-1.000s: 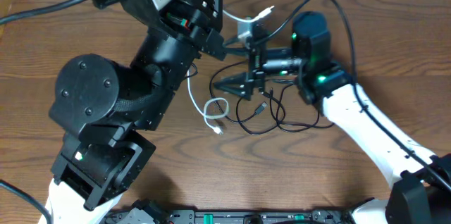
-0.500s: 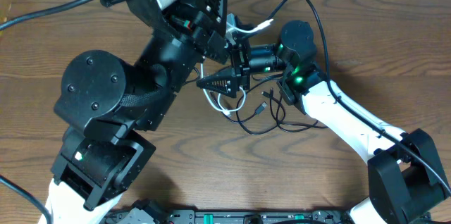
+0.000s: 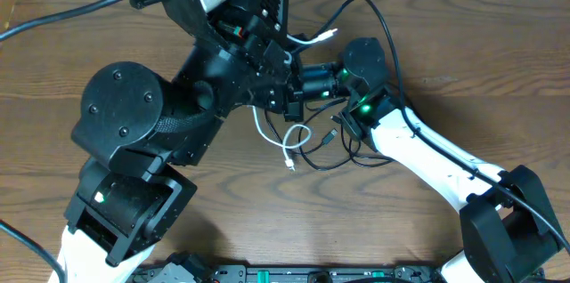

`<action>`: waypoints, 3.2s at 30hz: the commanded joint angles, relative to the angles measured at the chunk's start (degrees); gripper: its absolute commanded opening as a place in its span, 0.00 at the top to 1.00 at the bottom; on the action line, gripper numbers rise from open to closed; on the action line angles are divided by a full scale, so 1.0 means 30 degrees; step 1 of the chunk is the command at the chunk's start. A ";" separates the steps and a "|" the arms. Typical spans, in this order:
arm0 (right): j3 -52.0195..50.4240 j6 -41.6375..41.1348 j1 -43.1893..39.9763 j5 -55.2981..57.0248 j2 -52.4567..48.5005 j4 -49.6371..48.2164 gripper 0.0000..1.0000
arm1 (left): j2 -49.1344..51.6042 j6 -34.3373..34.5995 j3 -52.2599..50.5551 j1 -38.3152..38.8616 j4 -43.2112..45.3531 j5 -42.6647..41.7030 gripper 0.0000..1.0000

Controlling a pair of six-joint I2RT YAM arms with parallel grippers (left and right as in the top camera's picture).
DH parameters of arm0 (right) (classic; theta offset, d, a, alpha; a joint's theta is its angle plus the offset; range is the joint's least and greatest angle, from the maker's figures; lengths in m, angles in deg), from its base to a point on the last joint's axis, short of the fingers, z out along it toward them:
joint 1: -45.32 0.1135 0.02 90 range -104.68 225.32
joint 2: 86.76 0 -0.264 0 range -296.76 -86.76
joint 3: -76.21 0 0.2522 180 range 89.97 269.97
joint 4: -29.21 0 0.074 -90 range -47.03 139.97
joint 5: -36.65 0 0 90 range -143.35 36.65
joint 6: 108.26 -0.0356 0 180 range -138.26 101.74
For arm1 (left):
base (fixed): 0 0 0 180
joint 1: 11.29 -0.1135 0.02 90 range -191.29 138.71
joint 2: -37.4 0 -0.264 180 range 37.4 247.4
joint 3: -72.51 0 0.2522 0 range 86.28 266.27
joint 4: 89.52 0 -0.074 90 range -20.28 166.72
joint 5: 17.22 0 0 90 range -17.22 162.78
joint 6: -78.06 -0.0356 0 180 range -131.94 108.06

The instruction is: Untangle cables

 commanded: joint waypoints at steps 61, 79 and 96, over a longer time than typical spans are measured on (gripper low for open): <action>2.0159 1.2131 -1.7405 2.1085 -0.7519 2.8676 0.99 | 0.2492 0.0248 0.0189 -0.2761 -1.1366 0.0743 0.10; 2.0159 1.4200 -1.9904 2.3394 -1.3741 2.8523 0.99 | 0.4051 0.0168 0.0189 -0.2761 -1.1351 0.0750 0.10; 2.1952 1.4090 -2.0407 1.6925 -1.3551 3.8701 0.07 | 0.4437 0.0175 0.0189 -0.2761 -1.1366 0.0656 0.10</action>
